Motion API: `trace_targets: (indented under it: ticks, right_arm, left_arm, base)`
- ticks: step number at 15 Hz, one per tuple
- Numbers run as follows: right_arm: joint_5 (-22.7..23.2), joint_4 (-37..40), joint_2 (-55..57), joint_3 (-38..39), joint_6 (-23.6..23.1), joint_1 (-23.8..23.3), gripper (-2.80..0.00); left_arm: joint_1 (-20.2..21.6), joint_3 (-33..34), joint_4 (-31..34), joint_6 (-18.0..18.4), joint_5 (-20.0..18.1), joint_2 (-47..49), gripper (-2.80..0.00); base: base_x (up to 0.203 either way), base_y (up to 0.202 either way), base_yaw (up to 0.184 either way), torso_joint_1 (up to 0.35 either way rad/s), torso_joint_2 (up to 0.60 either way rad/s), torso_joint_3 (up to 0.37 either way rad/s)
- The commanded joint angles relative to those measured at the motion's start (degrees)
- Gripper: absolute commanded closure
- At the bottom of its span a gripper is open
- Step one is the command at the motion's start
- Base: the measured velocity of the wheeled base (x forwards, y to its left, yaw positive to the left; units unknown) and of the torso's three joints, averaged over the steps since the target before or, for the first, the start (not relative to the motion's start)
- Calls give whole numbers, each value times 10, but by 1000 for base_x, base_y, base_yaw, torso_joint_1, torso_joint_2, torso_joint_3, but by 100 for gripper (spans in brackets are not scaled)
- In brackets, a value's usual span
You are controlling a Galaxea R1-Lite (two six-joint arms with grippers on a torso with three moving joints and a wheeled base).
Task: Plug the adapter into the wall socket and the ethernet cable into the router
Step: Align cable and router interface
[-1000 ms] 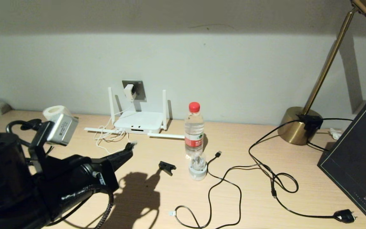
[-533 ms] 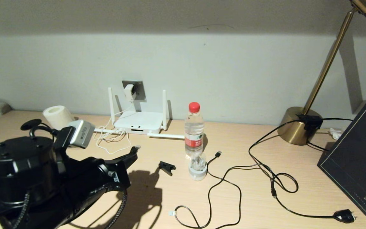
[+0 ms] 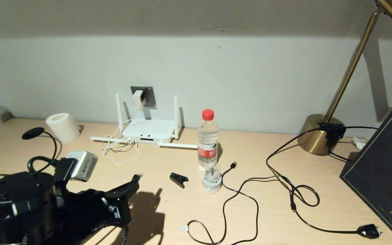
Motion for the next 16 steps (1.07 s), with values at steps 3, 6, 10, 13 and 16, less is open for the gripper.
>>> trace_targets:
  ticks: [3, 6, 10, 13, 16]
  right_arm:
    - [9, 3, 1, 20, -9, 0, 0]
    - [5, 1, 1, 20, 44, 0, 0]
    - [5, 1, 1, 20, 45, 0, 0]
    - [5, 1, 1, 20, 45, 0, 0]
    - [5, 1, 1, 20, 45, 0, 0]
  left_arm:
    - [16, 14, -2, 41, 18, -24, 0]
    - [48, 17, -1, 56, 30, -19, 0]
    - [121, -17, -5, 54, 10, 55, 0]
    - [180, -51, -37, 72, -37, 129, 0]
    - [188, -51, -129, 110, -44, 198, 0]
  base:
    - [0, 0, 0, 0, 0, 0]
    - [0, 0, 0, 0, 0, 0]
    - [0, 0, 0, 0, 0, 0]
    - [0, 0, 0, 0, 0, 0]
    - [0, 0, 0, 0, 0, 0]
